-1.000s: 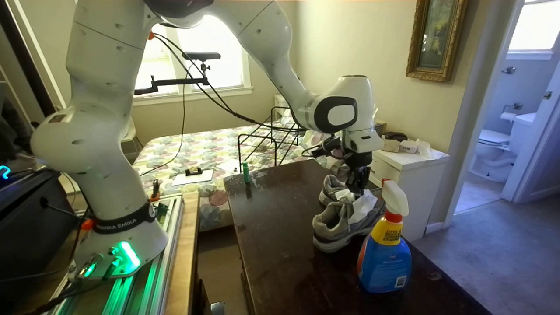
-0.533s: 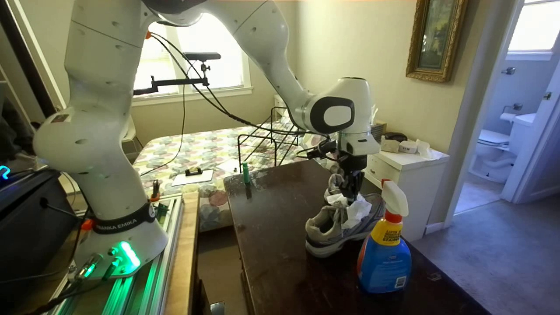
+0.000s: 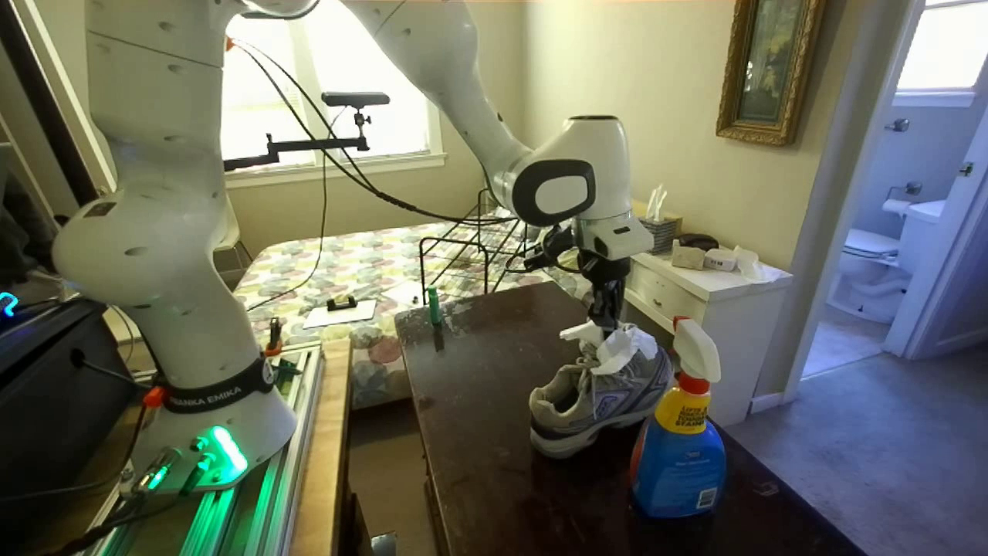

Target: Use the napkin to wipe the shoes on the right

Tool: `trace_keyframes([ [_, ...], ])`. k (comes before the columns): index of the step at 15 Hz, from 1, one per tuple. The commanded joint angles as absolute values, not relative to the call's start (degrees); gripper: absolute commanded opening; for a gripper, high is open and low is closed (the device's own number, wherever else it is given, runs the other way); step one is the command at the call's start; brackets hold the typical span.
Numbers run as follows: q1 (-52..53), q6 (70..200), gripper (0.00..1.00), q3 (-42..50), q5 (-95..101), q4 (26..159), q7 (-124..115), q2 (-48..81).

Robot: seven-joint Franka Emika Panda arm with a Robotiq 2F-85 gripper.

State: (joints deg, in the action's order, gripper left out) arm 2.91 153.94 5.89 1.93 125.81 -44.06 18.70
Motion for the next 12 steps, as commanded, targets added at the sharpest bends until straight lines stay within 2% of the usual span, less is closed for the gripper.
trace_keyframes([
  [1, 0.14, 158.59, 0.00, 1.56, -6.66, 128.28, -33.71, 17.68],
  [7, -1.17, 158.12, 0.00, -1.08, -15.81, 121.69, -23.47, 26.58],
  [9, -0.30, 157.98, 0.00, 0.17, -15.27, 119.33, -24.02, 29.21],
  [12, 4.86, 158.91, 0.00, 6.94, -10.82, 116.66, -32.47, 32.32],
])
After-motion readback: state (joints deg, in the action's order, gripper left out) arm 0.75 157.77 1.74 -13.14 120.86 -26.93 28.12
